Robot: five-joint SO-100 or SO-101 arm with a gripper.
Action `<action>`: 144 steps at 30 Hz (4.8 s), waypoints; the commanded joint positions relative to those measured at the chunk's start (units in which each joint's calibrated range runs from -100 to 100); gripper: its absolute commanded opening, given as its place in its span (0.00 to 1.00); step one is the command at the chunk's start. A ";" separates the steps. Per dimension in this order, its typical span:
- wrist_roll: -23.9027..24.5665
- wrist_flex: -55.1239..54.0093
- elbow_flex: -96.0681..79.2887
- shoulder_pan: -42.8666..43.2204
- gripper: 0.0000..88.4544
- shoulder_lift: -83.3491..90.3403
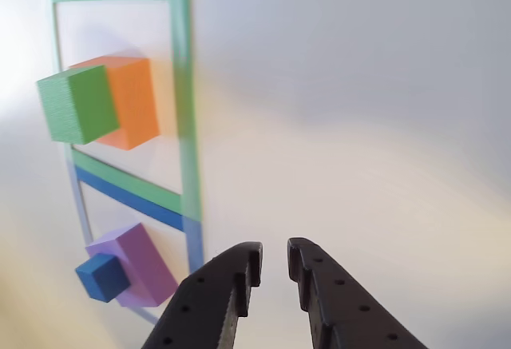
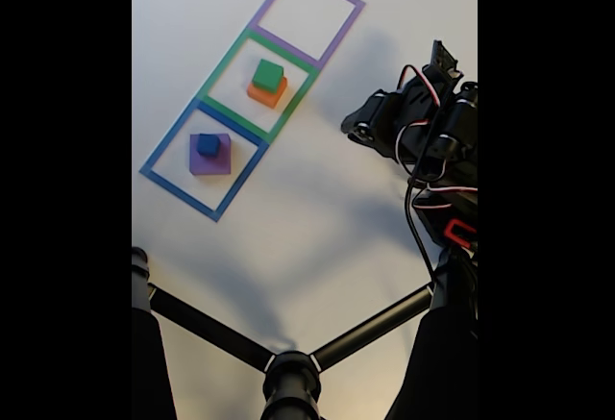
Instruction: Tower of hanoi
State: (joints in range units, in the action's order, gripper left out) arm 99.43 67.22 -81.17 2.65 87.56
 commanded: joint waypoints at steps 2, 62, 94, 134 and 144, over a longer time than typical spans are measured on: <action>0.57 6.07 19.06 -0.47 0.01 -10.07; -199.43 -55.61 -10.74 -23.65 0.40 -12.72; -199.43 -100.21 -16.74 -22.20 0.44 -49.90; -199.43 -116.96 -2.84 -15.34 0.45 -81.39; -199.43 -116.88 -1.66 -14.20 0.44 -83.15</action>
State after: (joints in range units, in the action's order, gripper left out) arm -100.00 -48.17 -84.61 -12.13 4.58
